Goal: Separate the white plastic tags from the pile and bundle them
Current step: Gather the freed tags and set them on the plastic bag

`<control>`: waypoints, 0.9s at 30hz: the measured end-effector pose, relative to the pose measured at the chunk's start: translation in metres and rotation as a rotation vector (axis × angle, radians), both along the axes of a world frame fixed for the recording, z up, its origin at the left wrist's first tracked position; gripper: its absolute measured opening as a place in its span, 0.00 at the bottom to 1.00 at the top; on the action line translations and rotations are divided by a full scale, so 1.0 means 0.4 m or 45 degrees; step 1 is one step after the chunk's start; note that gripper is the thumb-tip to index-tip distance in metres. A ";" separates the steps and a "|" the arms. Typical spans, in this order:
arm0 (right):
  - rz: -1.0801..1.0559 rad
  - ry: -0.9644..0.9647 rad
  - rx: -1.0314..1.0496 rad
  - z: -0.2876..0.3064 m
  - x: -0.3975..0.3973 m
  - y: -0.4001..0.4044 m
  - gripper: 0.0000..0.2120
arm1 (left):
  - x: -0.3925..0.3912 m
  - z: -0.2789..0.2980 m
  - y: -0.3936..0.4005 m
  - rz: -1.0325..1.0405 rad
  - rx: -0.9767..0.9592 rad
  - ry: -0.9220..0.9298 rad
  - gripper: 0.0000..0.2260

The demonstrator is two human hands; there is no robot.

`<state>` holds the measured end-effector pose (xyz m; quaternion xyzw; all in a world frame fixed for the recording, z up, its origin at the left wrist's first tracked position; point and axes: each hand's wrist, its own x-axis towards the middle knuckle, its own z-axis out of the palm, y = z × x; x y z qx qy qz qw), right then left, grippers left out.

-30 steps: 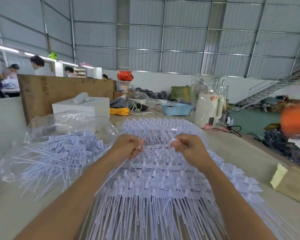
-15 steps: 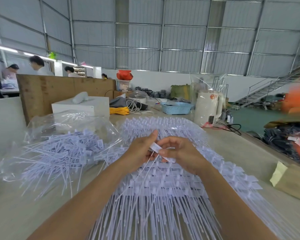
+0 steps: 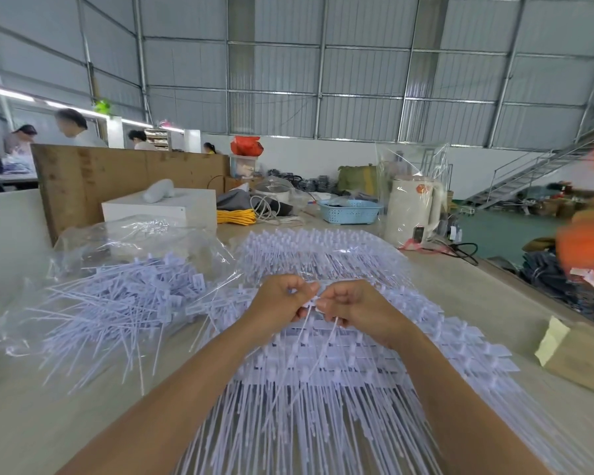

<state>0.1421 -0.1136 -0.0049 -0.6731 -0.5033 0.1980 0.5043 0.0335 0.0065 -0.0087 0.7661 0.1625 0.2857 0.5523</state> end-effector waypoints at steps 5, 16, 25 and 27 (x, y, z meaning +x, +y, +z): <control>0.008 -0.251 0.061 0.002 -0.015 0.006 0.14 | -0.008 0.005 -0.006 -0.009 0.011 0.066 0.12; 0.215 0.186 0.265 0.042 0.023 -0.027 0.13 | -0.051 0.063 0.015 -0.597 -0.403 0.152 0.09; 0.070 0.243 0.334 0.048 -0.016 -0.001 0.05 | -0.004 0.062 -0.043 -0.249 -0.530 -0.142 0.23; 0.017 0.006 0.279 0.038 -0.048 0.017 0.07 | -0.001 0.066 -0.060 -0.261 -0.465 -0.186 0.25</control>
